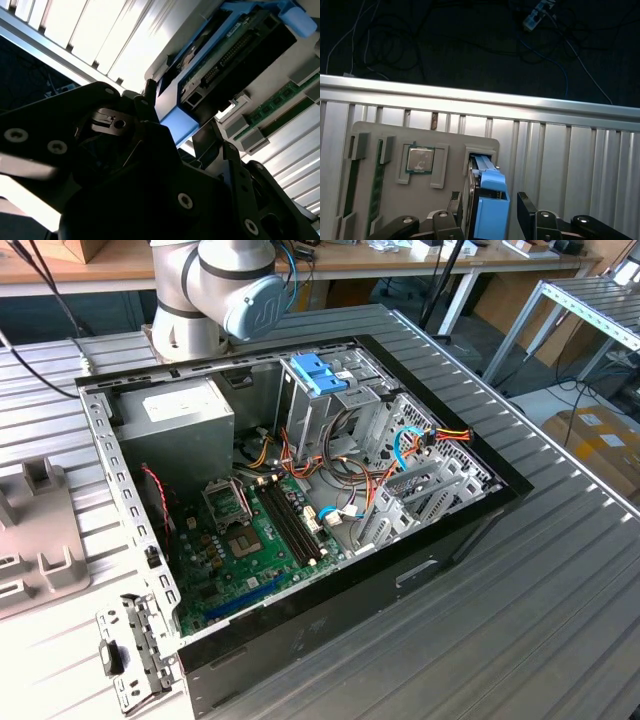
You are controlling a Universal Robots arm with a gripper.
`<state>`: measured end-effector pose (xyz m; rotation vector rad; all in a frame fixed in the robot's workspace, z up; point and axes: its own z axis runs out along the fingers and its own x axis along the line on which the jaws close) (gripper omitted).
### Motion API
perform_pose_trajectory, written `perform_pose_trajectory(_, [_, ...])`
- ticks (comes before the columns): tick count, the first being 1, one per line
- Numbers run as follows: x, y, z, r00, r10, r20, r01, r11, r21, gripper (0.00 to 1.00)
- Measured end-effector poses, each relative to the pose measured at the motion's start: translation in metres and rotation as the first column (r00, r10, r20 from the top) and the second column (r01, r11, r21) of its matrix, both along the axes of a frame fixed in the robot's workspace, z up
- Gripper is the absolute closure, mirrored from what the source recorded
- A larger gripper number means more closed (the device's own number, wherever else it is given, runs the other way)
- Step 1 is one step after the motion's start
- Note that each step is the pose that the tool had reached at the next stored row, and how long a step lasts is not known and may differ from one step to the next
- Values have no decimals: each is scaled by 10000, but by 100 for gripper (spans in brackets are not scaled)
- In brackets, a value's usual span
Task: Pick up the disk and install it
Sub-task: 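Pick up the disk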
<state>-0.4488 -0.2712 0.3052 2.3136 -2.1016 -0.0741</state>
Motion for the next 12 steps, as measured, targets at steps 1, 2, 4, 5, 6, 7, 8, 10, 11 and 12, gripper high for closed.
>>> perform_pose_trajectory(1, [-4,0,-10,10000,0,-1,0,10000,0,44])
perform_pose_trajectory(2, [-6,0,-22,10000,0,1,0,10000,0,44])
perform_pose_trajectory(4, [-11,0,-46,10000,0,1,0,10000,0,44])
perform_pose_trajectory(5, [-11,0,-55,10000,0,0,0,10000,0,44])
perform_pose_trajectory(6, [-12,0,-67,10000,-1,0,1,10000,0,44])
perform_pose_trajectory(7, [-12,0,-77,10000,0,0,0,10000,0,44])
perform_pose_trajectory(8, [-12,0,-95,10000,-1,0,1,10000,0,44])
perform_pose_trajectory(10, [-11,0,-114,10000,-1,-2,1,10000,-1,44])
perform_pose_trajectory(11, [-9,1,-118,10000,-1,0,1,10000,0,44])
perform_pose_trajectory(12, [-8,1,-120,10000,-2,1,2,10000,-1,44])
